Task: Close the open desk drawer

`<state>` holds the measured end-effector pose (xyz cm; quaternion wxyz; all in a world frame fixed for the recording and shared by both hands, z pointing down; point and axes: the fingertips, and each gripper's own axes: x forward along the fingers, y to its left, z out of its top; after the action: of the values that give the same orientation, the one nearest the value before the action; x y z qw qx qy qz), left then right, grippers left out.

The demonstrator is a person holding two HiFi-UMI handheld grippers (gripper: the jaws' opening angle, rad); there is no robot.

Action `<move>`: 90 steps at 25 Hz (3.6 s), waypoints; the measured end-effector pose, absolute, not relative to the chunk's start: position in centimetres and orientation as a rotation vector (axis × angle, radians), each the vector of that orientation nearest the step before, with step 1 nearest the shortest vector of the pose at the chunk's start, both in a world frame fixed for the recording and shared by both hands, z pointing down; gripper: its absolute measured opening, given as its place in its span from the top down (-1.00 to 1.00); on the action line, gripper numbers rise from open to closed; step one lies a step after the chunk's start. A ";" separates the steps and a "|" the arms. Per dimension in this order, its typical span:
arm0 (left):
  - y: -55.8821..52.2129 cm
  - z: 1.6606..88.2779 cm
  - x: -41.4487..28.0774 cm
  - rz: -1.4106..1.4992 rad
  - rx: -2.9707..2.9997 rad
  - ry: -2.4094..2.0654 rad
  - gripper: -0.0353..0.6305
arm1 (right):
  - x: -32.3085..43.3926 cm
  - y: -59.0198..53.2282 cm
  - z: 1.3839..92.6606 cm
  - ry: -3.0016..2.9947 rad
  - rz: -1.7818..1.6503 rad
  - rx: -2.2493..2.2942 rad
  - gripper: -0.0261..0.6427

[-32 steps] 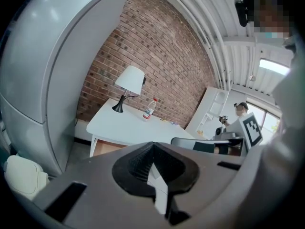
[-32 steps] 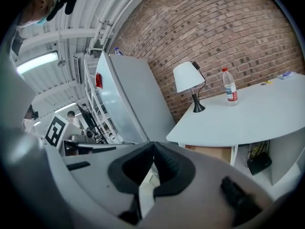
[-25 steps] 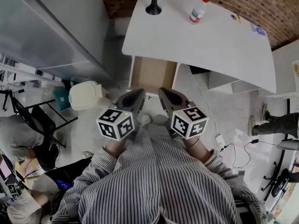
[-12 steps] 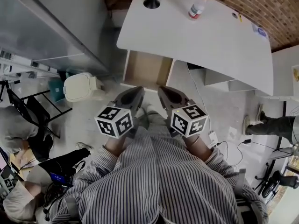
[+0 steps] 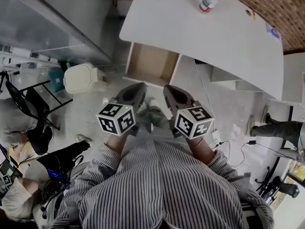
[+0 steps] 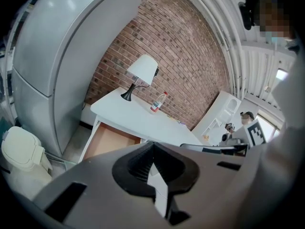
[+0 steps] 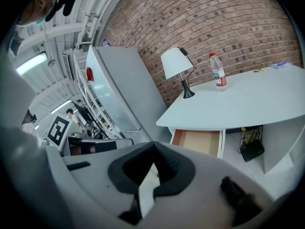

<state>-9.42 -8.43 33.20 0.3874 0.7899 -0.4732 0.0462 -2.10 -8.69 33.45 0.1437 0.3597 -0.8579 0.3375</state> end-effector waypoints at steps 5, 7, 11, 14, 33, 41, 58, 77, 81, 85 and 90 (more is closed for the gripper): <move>-8.6 34.2 -9.6 0.148 2.018 -1.198 0.86 | -3.4 -8.9 34.5 -2.484 0.932 0.989 0.88; -8.7 34.7 -9.5 0.141 2.007 -1.192 0.86 | -3.7 -9.0 35.1 -2.481 0.953 0.982 0.88; -9.3 36.0 -9.8 0.151 1.978 -1.196 0.86 | -3.8 -9.5 36.3 -2.473 1.020 0.993 0.88; -9.6 37.2 -10.2 0.149 1.952 -1.190 0.86 | -3.8 -9.7 37.5 -2.452 1.044 1.007 0.88; -9.3 47.7 -12.0 0.194 1.816 -1.129 0.86 | -5.4 -9.3 49.2 -2.304 1.233 1.005 0.88; -9.4 52.5 -12.3 0.264 1.785 -1.087 0.86 | -4.9 -8.9 53.6 -2.231 1.302 1.036 0.88; -9.5 59.4 -10.8 0.264 1.720 -1.054 0.86 | -4.7 -8.4 61.2 -2.147 1.367 1.047 0.88; -9.3 66.3 -11.1 0.335 1.653 -1.110 0.86 | -3.0 -7.8 67.2 -1.980 1.388 1.262 0.88; -9.0 67.3 -11.6 0.352 1.630 -1.151 0.86 | -3.0 -7.6 68.3 -1.959 1.371 1.310 0.88; -9.2 67.9 -11.8 0.337 1.602 -1.200 0.86 | -3.3 -7.6 69.0 -1.962 1.371 1.354 0.88; -9.7 68.5 -11.2 0.337 1.626 -1.244 0.86 | -2.8 -8.2 69.6 -1.963 1.299 1.446 0.88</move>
<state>-11.16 -9.66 68.46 0.5084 0.6749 -0.5163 0.1399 -2.81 -8.21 69.57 0.1884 0.5139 -0.6978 0.4620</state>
